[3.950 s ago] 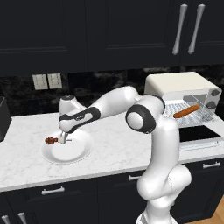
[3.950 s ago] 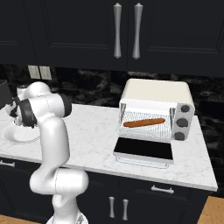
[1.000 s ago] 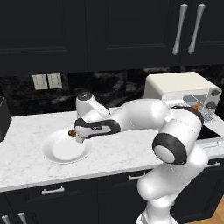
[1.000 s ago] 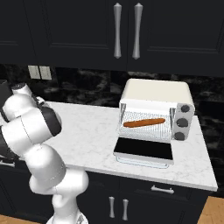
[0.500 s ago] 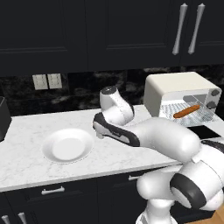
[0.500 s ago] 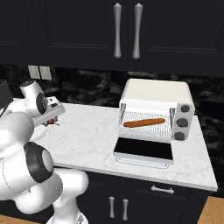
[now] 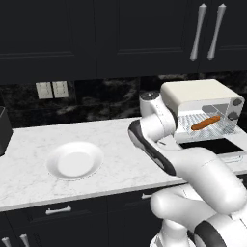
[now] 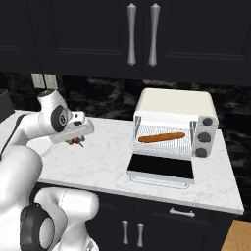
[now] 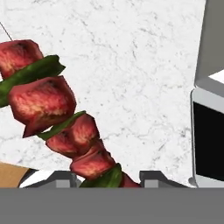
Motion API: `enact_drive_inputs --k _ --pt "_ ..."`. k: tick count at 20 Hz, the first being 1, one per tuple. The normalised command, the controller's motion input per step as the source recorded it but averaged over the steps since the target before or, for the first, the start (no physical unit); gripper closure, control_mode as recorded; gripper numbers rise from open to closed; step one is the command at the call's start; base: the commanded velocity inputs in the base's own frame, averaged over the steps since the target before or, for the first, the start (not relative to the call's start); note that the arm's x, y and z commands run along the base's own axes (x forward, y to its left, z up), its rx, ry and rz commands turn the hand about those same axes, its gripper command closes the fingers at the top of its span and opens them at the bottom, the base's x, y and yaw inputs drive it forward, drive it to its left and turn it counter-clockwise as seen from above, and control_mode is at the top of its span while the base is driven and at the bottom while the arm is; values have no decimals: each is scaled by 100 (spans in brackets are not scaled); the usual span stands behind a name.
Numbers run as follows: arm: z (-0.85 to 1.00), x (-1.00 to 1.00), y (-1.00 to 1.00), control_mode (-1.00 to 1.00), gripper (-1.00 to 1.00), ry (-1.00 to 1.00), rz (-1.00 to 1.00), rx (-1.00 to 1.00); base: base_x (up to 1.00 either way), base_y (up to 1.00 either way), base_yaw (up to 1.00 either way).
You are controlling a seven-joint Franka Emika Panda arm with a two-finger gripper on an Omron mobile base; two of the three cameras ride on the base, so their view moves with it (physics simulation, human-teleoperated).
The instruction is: Pick up the kebab skewer and baguette bread, and place them inside the toaster oven. Close the toaster oven door and start by setting the timer.
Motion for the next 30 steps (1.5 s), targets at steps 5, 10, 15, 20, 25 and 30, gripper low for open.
enact_drive_inputs --k 5,10,15,20,25,30 --pt "26 -21 -100 -100 100 0 -44 0 0 0 0" --pt "19 -6 -100 -100 100 0 -42 0 0 0 0" --pt "22 0 -100 -100 100 1 -40 0 0 0 0" --pt "8 0 -100 -100 100 0 -37 0 0 0 0" --pt "1 9 -84 -100 100 -6 -18 0 0 0 0" --pt "3 21 -40 -100 100 -9 0 2 0 0 0"
